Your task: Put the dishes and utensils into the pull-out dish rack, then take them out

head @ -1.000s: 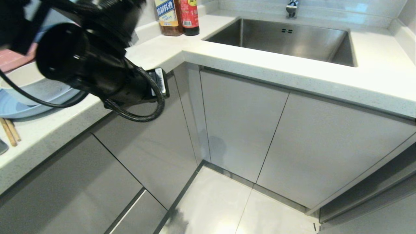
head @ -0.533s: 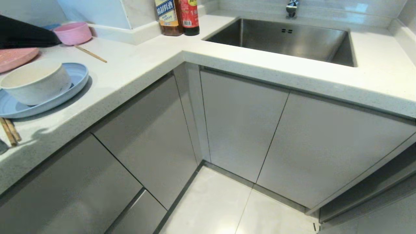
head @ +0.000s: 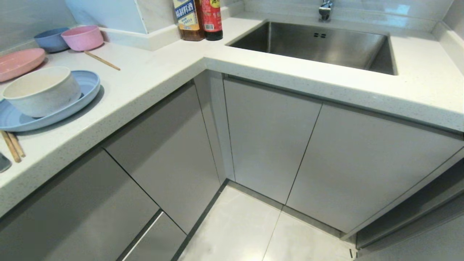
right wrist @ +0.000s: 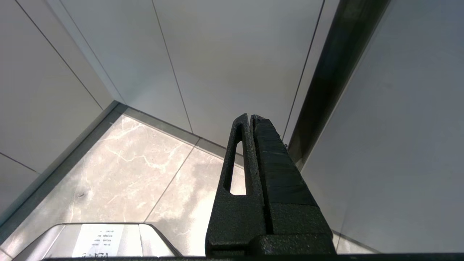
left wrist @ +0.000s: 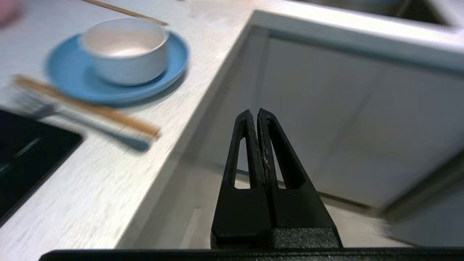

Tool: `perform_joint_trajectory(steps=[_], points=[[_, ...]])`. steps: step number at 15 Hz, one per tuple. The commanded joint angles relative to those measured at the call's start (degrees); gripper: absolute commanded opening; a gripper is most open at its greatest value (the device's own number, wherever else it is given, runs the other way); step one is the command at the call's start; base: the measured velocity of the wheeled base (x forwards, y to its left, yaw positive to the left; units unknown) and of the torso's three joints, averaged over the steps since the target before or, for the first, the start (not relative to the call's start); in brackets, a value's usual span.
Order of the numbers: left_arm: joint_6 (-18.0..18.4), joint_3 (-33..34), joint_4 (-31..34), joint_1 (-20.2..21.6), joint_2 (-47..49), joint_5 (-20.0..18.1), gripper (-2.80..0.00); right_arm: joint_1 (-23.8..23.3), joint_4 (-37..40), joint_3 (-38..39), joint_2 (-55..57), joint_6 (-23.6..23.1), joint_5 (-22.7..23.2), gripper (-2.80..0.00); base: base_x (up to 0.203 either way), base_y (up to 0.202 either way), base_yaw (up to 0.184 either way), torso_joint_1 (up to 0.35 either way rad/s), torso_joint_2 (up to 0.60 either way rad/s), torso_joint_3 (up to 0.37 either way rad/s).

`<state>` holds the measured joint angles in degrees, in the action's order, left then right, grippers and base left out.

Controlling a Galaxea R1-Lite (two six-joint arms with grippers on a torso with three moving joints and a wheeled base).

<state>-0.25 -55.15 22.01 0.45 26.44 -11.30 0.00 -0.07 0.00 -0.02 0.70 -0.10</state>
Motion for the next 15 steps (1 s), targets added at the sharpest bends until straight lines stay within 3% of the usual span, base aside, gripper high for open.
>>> perform_joint_trajectory(steps=[1,4,8,9,12,15], points=[[3.5,11.8,-3.0,0.2,-14.6,2.7,-2.8,0.0,0.0,0.1,0.0,0.0,0.0,-2.8,0.0,0.0,0.0,0.0,0.0,0.0],[7.5,29.4,-8.9,-0.2,-25.1,8.7,-2.8,0.0,0.0,0.1,0.0,0.0,0.0,-2.8,0.0,0.0,0.0,0.0,0.0,0.0],[10.1,52.8,-26.0,-0.5,-26.1,12.6,-2.8,0.0,0.0,0.1,0.0,0.0,0.0,-2.8,0.0,0.0,0.0,0.0,0.0,0.0],[10.2,56.0,-27.3,-0.5,-26.2,12.4,-2.8,0.0,0.0,0.1,0.0,0.0,0.0,-2.8,0.0,0.0,0.0,0.0,0.0,0.0],[3.1,56.5,-25.4,-0.5,-26.4,9.4,-2.8,0.0,0.0,0.1,0.0,0.0,0.0,-2.8,0.0,0.0,0.0,0.0,0.0,0.0],[-0.5,56.6,-25.9,-0.5,-26.4,10.2,-2.8,0.0,0.0,0.1,0.0,0.0,0.0,-2.8,0.0,0.0,0.0,0.0,0.0,0.0]])
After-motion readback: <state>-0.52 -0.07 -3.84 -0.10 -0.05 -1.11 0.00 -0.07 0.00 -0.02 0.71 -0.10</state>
